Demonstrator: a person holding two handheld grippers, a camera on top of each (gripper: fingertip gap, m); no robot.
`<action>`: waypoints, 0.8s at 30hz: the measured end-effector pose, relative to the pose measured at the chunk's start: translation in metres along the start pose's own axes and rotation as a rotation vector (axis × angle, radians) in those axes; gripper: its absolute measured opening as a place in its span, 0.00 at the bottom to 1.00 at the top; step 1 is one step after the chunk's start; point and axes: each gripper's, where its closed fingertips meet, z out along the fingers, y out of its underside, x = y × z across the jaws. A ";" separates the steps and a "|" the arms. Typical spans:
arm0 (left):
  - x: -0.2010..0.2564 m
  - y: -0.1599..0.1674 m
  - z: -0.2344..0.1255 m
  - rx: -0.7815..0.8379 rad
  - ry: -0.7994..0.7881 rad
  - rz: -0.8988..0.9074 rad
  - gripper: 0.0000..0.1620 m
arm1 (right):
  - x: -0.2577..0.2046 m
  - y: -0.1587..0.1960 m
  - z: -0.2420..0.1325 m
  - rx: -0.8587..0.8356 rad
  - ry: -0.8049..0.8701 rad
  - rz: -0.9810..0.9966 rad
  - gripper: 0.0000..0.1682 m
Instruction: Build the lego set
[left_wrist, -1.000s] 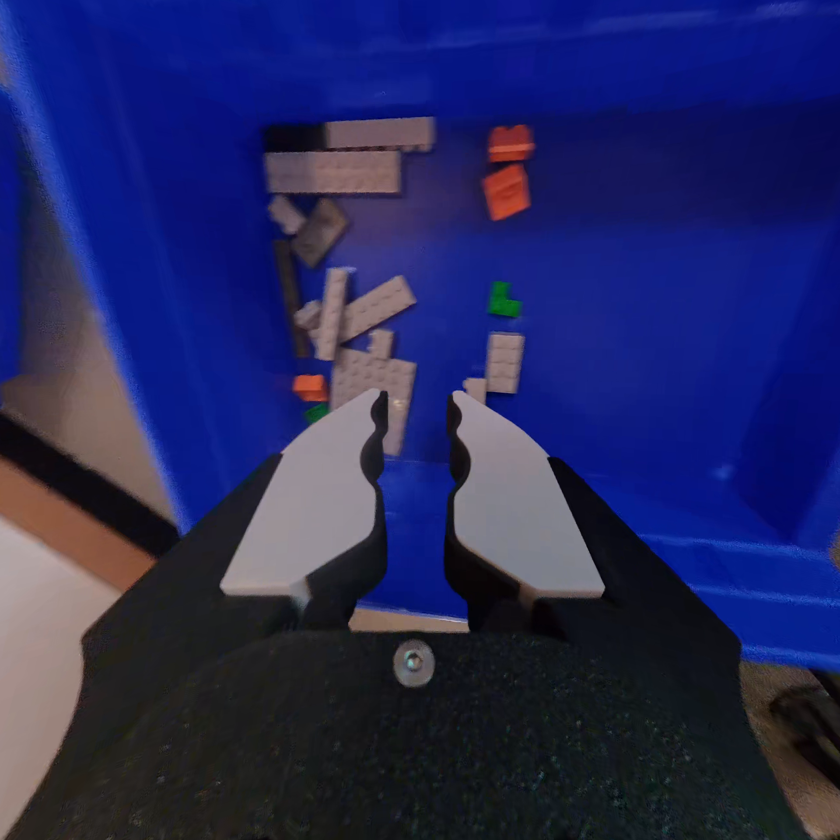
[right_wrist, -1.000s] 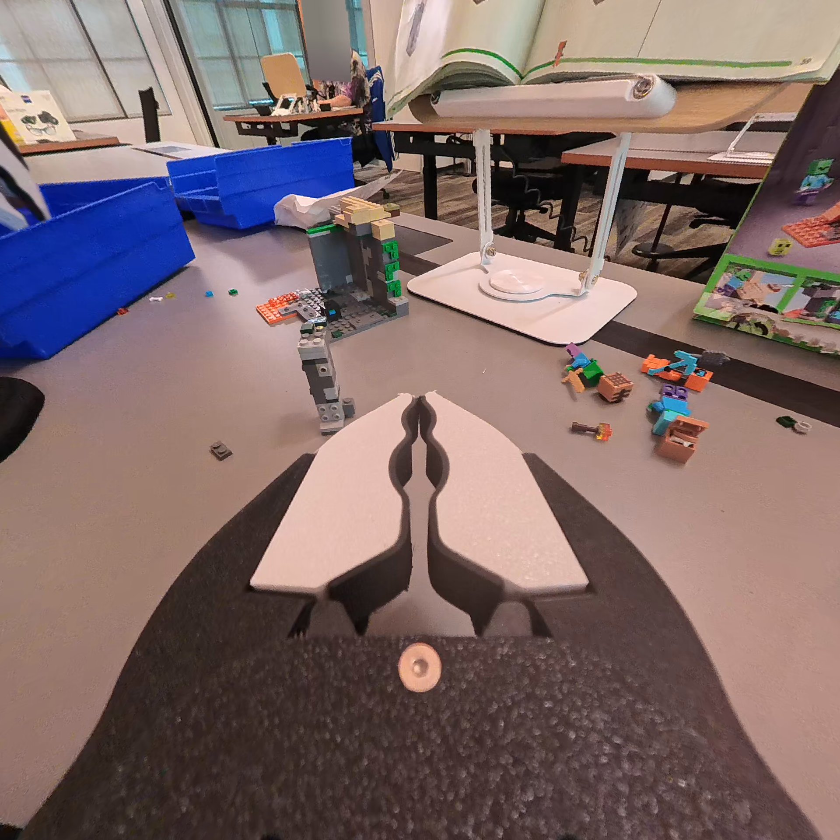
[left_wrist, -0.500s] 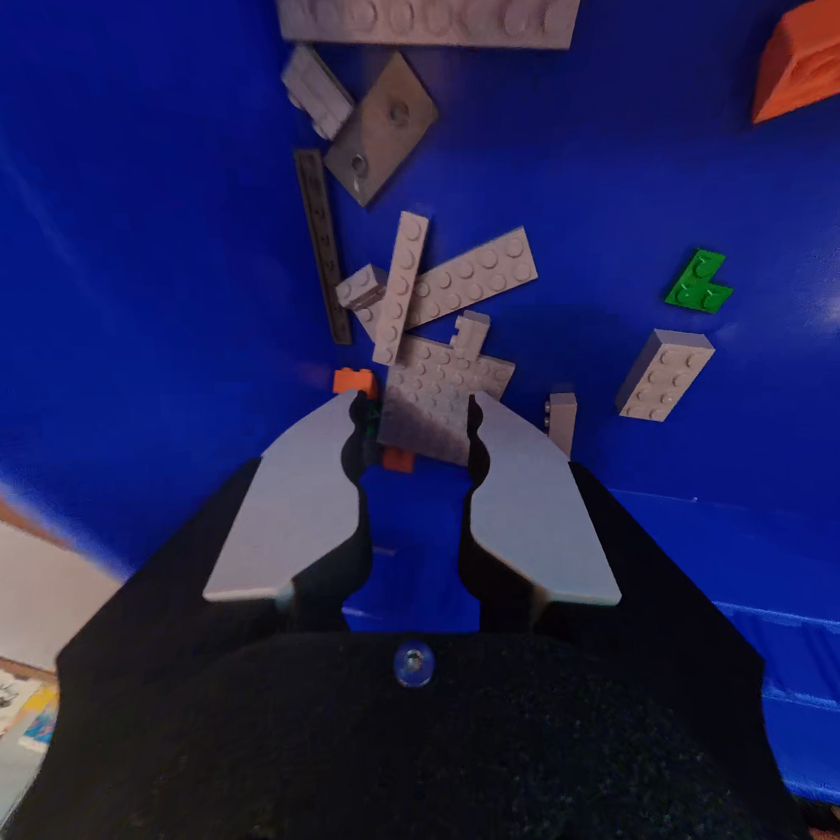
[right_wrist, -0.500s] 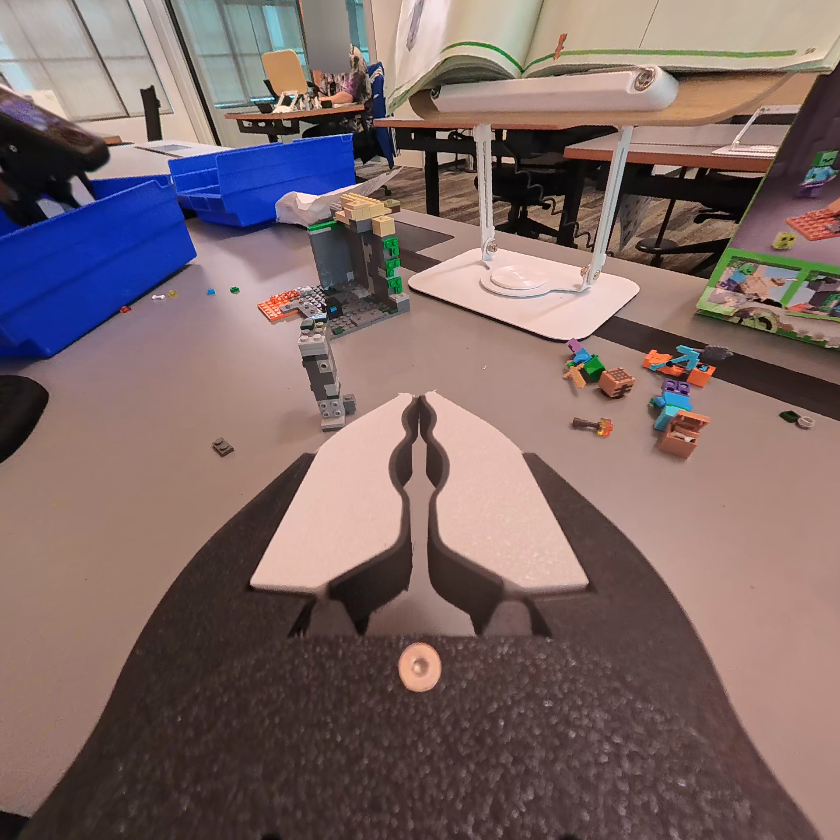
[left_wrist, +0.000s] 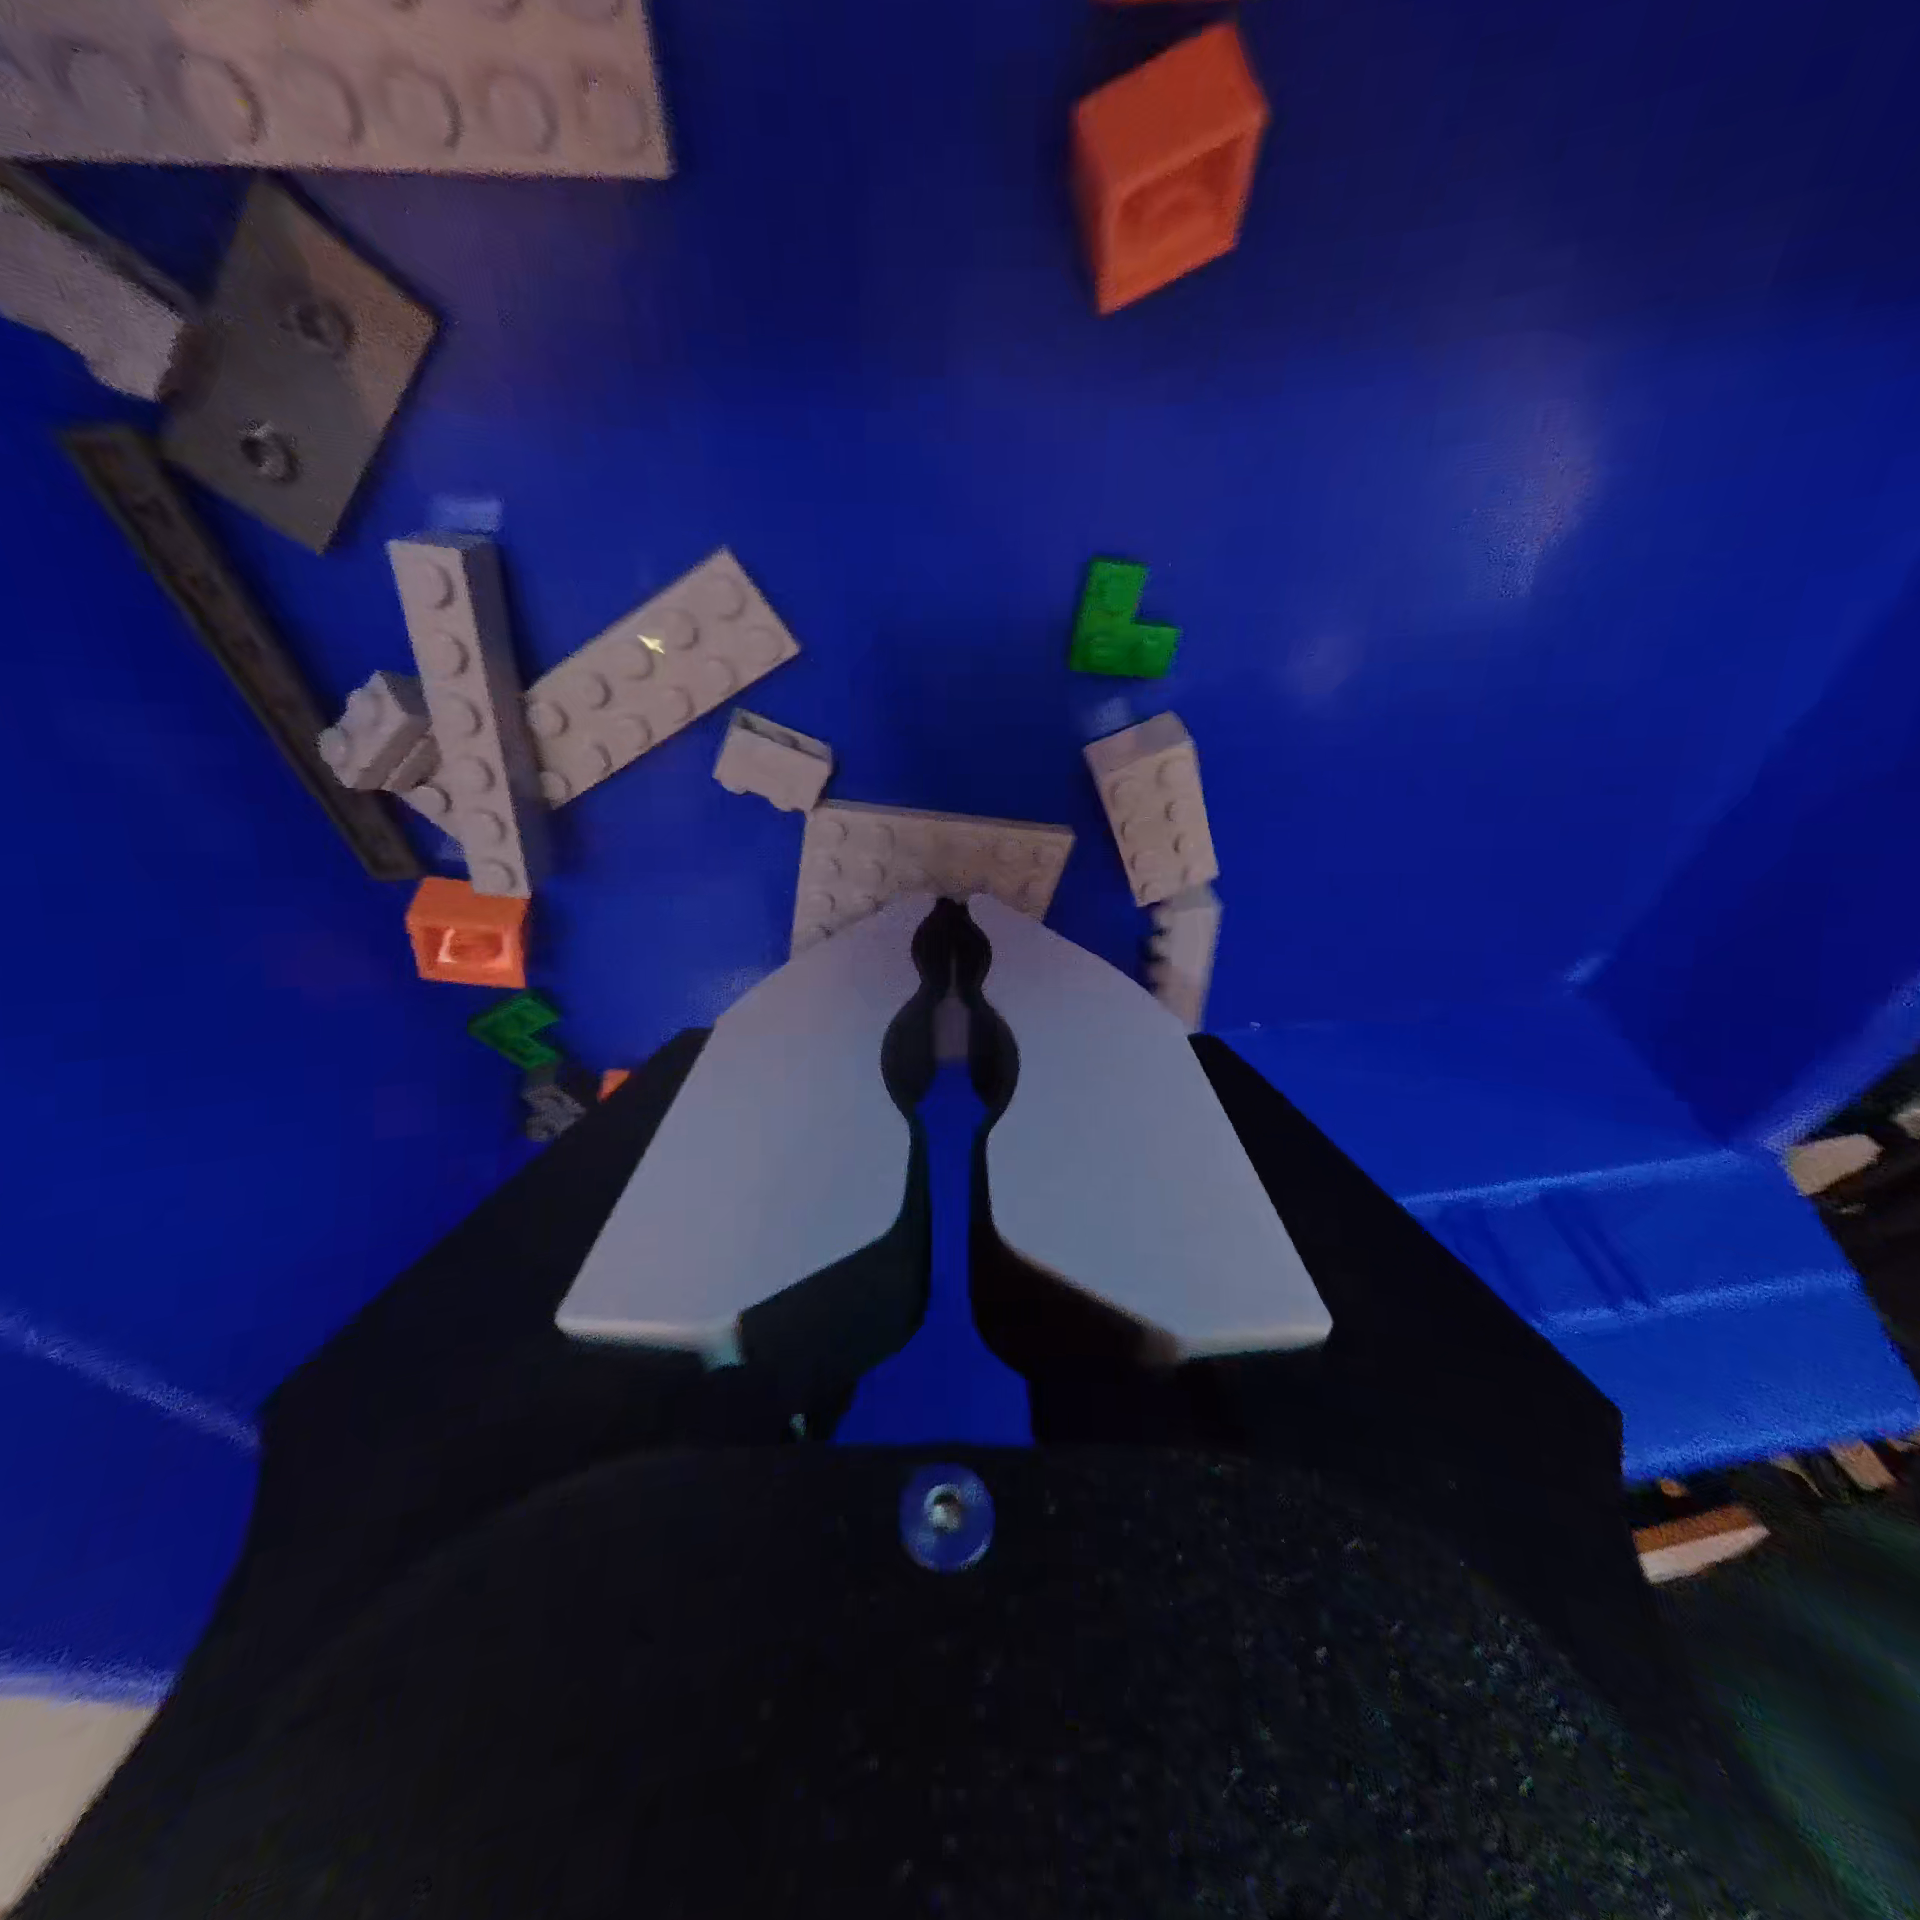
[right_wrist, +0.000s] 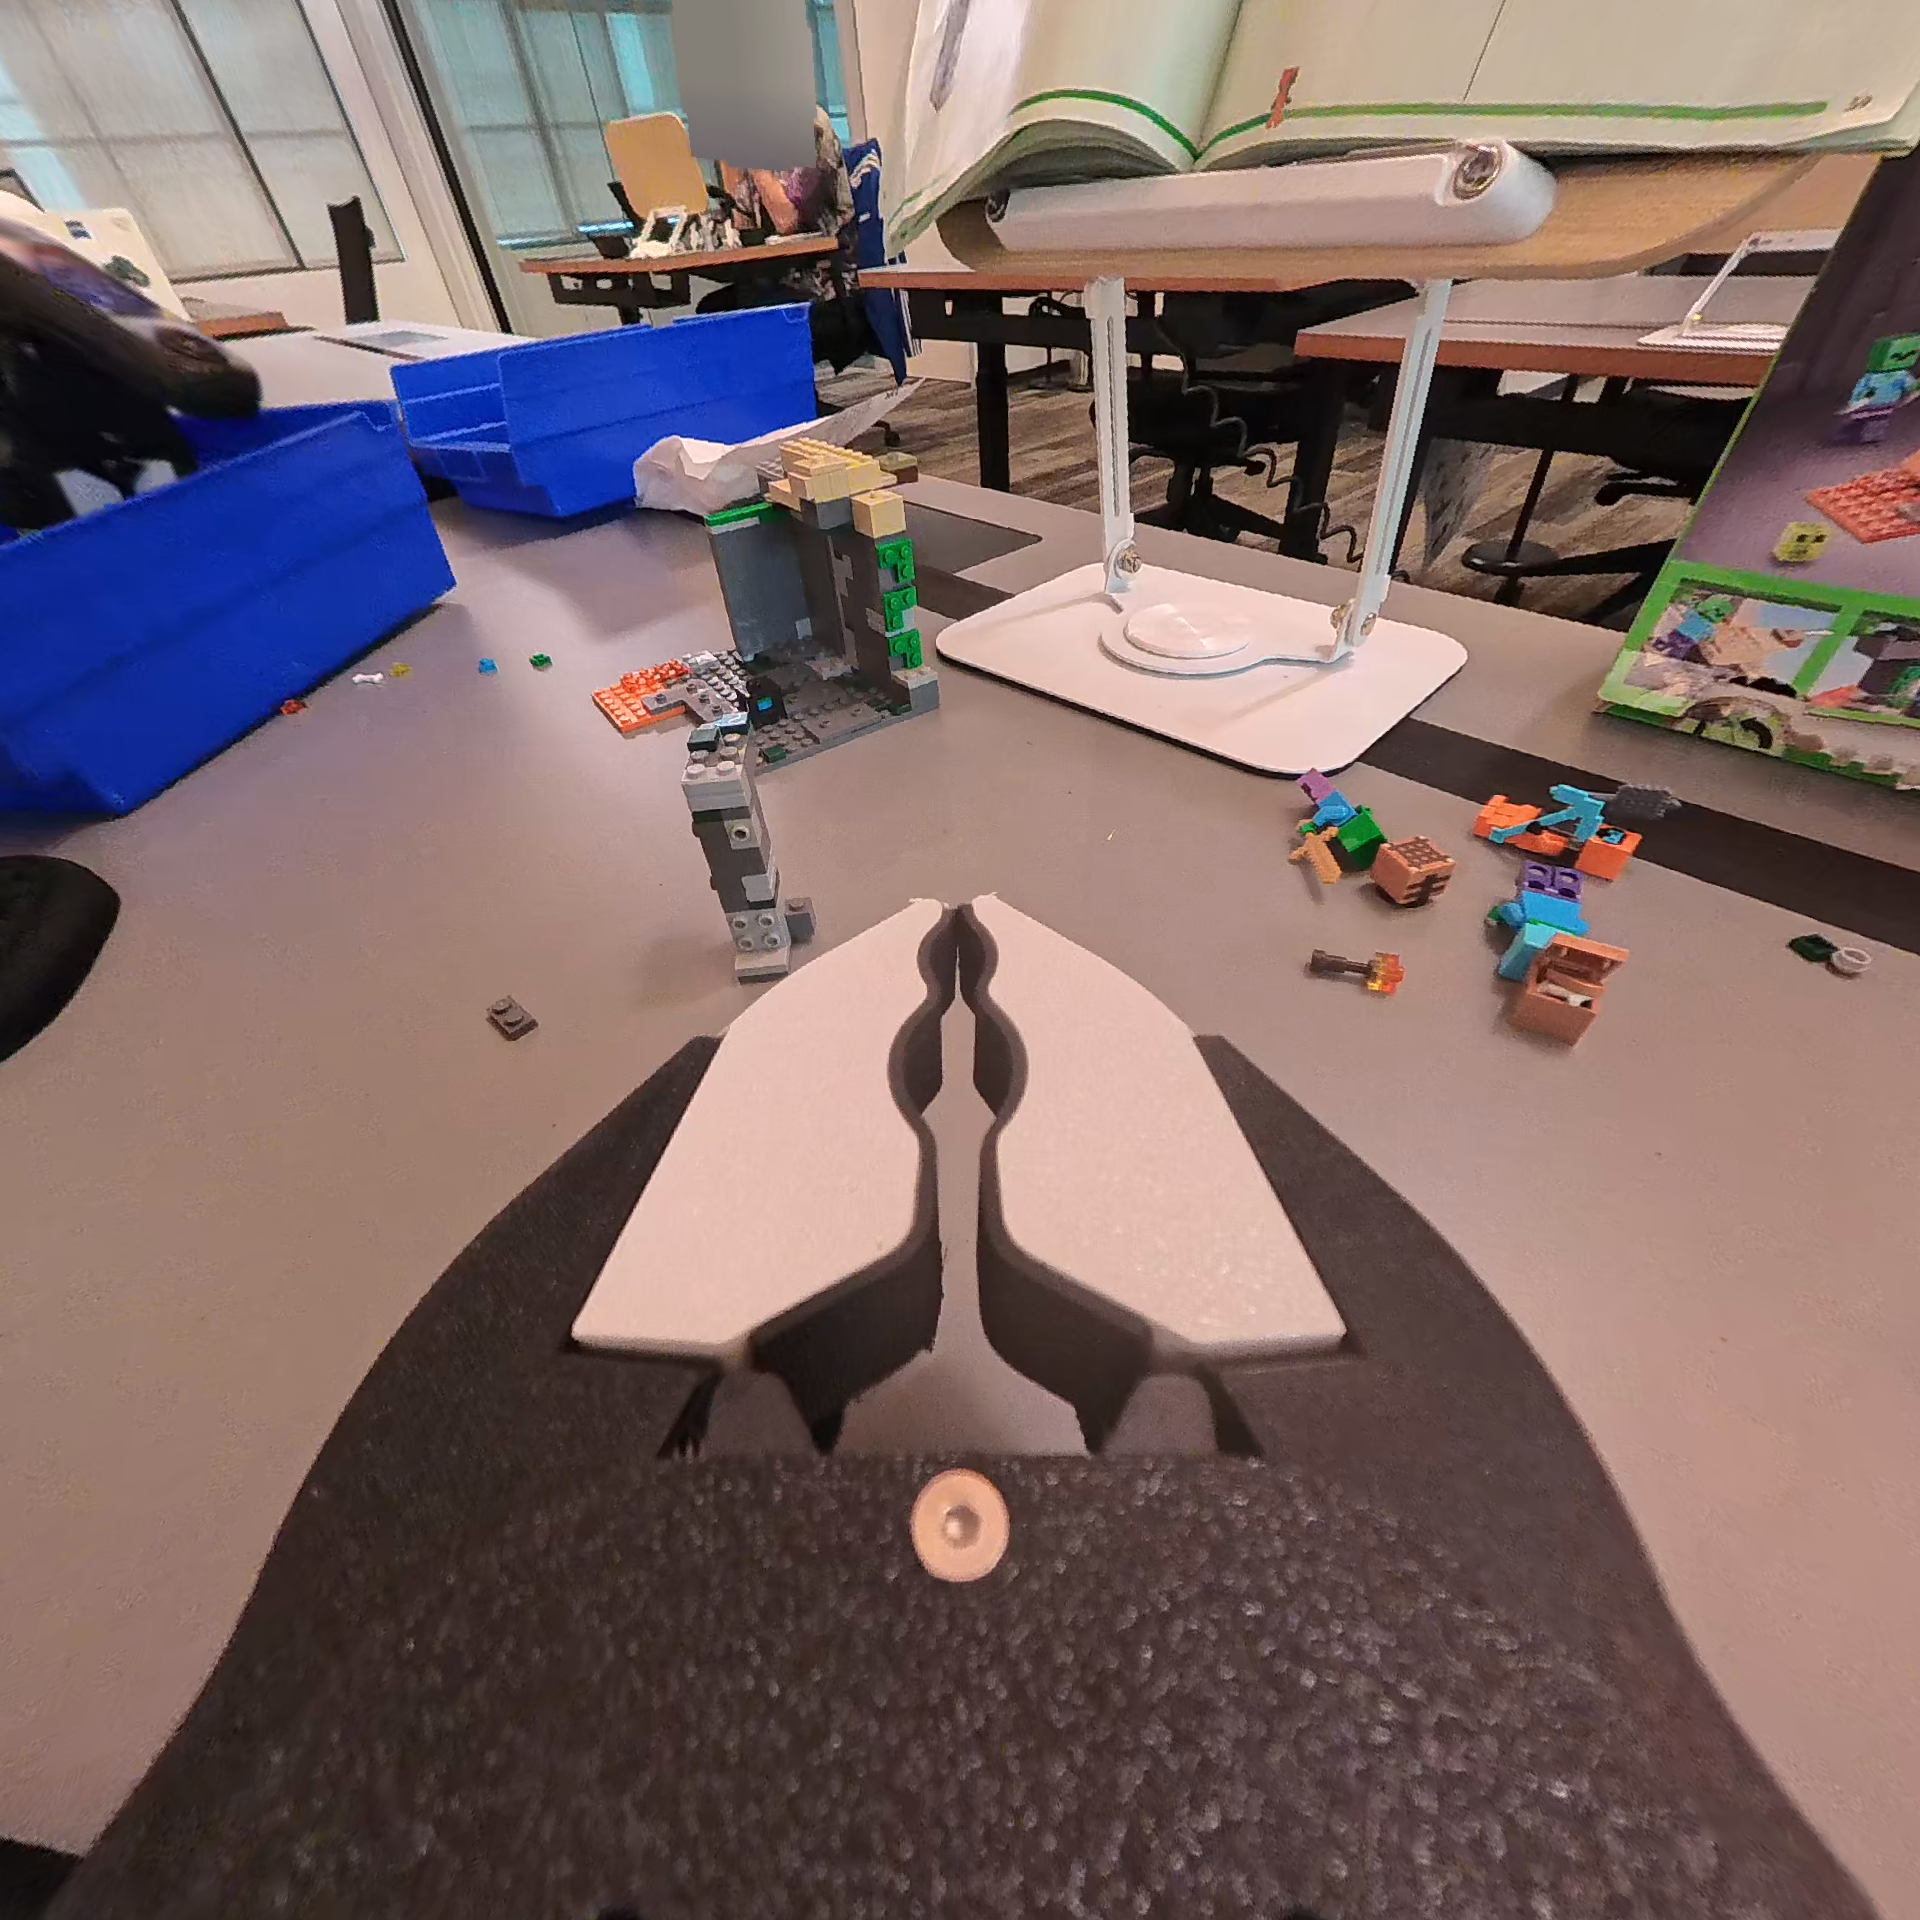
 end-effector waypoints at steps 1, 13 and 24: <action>0.005 -0.001 -0.004 0.012 0.022 0.000 0.00 | 0.000 0.000 0.000 0.001 0.000 -0.001 0.00; -0.056 -0.031 -0.070 0.301 -0.374 -0.036 0.15 | -0.001 0.001 0.001 -0.003 0.000 -0.003 0.00; -0.050 -0.079 -0.031 0.301 -0.364 0.077 0.29 | -0.001 0.002 0.001 -0.008 -0.003 0.001 0.00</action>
